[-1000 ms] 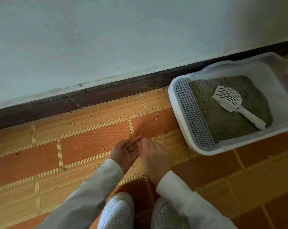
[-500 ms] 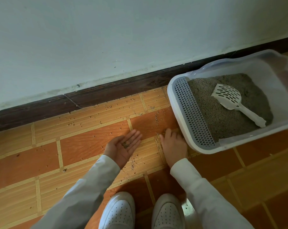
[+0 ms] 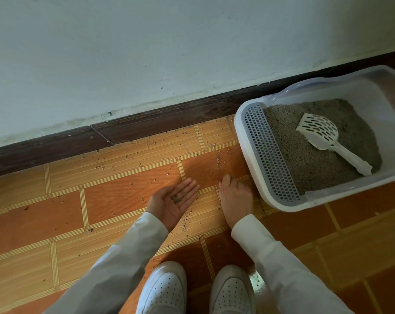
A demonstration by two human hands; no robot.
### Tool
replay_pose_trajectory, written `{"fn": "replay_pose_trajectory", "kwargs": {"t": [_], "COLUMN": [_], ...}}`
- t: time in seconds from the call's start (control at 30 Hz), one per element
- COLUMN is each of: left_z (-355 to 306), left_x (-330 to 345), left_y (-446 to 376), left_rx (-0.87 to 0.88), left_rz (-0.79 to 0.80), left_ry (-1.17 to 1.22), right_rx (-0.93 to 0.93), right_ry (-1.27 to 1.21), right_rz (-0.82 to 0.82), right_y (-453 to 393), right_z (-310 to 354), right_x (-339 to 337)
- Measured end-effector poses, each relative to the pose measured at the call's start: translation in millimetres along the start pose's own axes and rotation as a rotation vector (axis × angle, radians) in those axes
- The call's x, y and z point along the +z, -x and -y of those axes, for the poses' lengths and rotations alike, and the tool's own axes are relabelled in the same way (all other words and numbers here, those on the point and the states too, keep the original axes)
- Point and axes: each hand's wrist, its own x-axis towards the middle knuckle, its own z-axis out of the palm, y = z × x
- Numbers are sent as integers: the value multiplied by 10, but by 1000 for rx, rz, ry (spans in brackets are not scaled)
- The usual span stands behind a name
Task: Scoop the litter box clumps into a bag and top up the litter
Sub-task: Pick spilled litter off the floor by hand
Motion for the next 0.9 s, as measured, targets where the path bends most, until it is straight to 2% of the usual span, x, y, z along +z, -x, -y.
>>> {"fn": "replay_pose_trajectory", "kwargs": {"t": [0.17, 0.27, 0.4, 0.5, 0.6, 0.9], "left_z": [1, 15, 44, 8, -85, -321], "left_x": [-17, -17, -17, -45, -89, -124], "left_y": [-27, -33, -42, -51, -49, -25], "left_rx": [2, 1, -6, 19, 25, 76], "left_rz": [-9, -10, -64, -52, -25, 0], "left_ry": [4, -4, -59, -31, 5, 109], "right_rx": [-2, -6, -142, -57, 49, -21], "right_ry": [5, -145, -324, -372, -251, 30], "right_rz": [10, -49, -105, -71, -9, 22], "right_y": [-14, -9, 100, 77, -34, -39], "right_z": [5, 99, 416, 365, 121, 10], "right_x": [-77, -280, -526, -499, -374, -58]}}
